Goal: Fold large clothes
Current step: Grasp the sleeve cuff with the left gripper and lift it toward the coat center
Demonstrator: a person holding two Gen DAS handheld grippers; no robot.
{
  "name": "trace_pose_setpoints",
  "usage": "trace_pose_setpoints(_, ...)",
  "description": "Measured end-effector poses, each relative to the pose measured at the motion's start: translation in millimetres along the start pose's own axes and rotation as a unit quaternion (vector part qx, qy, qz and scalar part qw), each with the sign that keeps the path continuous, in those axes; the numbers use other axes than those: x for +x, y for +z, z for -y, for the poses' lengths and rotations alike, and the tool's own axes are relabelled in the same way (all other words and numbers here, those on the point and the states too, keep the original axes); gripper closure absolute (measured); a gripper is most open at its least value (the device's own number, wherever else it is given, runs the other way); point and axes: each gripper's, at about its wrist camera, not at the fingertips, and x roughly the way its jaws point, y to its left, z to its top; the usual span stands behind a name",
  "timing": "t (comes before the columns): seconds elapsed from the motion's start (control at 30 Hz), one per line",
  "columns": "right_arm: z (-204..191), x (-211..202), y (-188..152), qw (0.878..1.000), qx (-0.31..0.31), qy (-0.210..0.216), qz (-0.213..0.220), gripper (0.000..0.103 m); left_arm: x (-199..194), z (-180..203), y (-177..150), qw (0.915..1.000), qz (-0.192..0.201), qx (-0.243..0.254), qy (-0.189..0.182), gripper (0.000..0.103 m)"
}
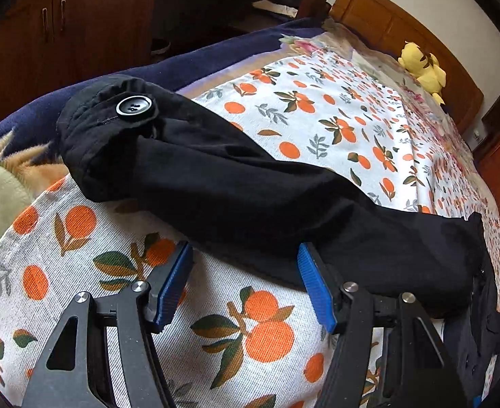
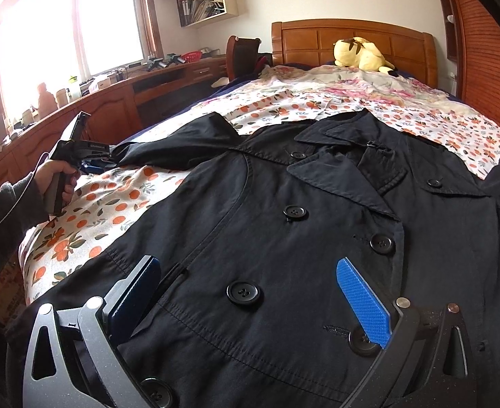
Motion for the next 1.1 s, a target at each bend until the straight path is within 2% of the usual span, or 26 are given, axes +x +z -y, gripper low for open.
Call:
trace_pose_setpoints(0.03, 0.0, -0.3, 0.0, 1.000, 0.000, 0.001, 0.000, 0.000, 0.5, 1.3, 1.4, 1.0000, -0.002, 0.000, -0.008, 0.045)
trace_pose_setpoints(0.1, 1.1, 1.5, -0.5, 1.000, 0.003, 0.005, -0.002, 0.000, 4.3, 3.0, 6.1, 0.9996, -0.010, -0.002, -0.026, 0.064)
trace_pose_setpoints(0.13, 2.6, 3.0, -0.7, 1.000, 0.007, 0.007, -0.003, 0.000, 8.4, 3.2, 9.9, 0.9992, -0.019, -0.006, -0.034, 0.067)
trace_pose_setpoints(0.2, 5.4, 5.1, -0.9, 1.000, 0.014, 0.010, -0.006, 0.000, 13.9, 1.6, 16.2, 0.9992, -0.025, -0.010, -0.030, 0.088)
trace_pose_setpoints(0.3, 6.1, 6.2, -1.2, 1.000, 0.019, 0.012, -0.006, 0.000, 15.6, 0.5, 22.4, 0.9989, -0.026, -0.014, -0.035, 0.099)
trace_pose_setpoints(0.47, 6.2, 6.3, -3.7, 1.000, 0.025, 0.015, -0.005, 0.000, -11.7, 22.7, 22.9, 0.9989, 0.015, 0.039, -0.022, 0.101)
trace_pose_setpoints(0.53, 6.3, 5.6, -4.0, 0.999, 0.029, 0.016, -0.003, 0.000, -31.3, 37.8, 22.9, 0.9969, 0.043, 0.066, -0.009, 0.102)
trace_pose_setpoints(0.6, 5.6, 5.1, -5.0, 0.999, 0.028, 0.016, -0.003, 0.000, -49.1, 53.6, 22.6, 0.9940, 0.060, 0.091, -0.012, 0.102)
trace_pose_setpoints(0.7, 4.0, 3.1, -5.4, 1.000, 0.025, 0.015, -0.001, 0.000, -83.7, 92.4, 18.2, 0.9854, 0.090, 0.143, -0.024, 0.102)
trace_pose_setpoints(0.9, 5.6, -2.5, -7.7, 0.999, 0.030, 0.019, -0.002, 0.000, -144.1, 174.9, -0.6, 0.9642, 0.125, 0.220, -0.080, 0.102)
trace_pose_setpoints(1.03, 11.4, -10.4, -10.5, 0.999, 0.037, 0.019, 0.001, 0.000, -179.9, 234.8, -27.9, 0.9413, 0.144, 0.284, -0.112, 0.102)
trace_pose_setpoints(1.1, 12.8, -14.4, -12.4, 0.999, 0.038, 0.018, 0.003, 0.000, -189.7, 253.9, -40.2, 0.9336, 0.144, 0.303, -0.126, 0.102)
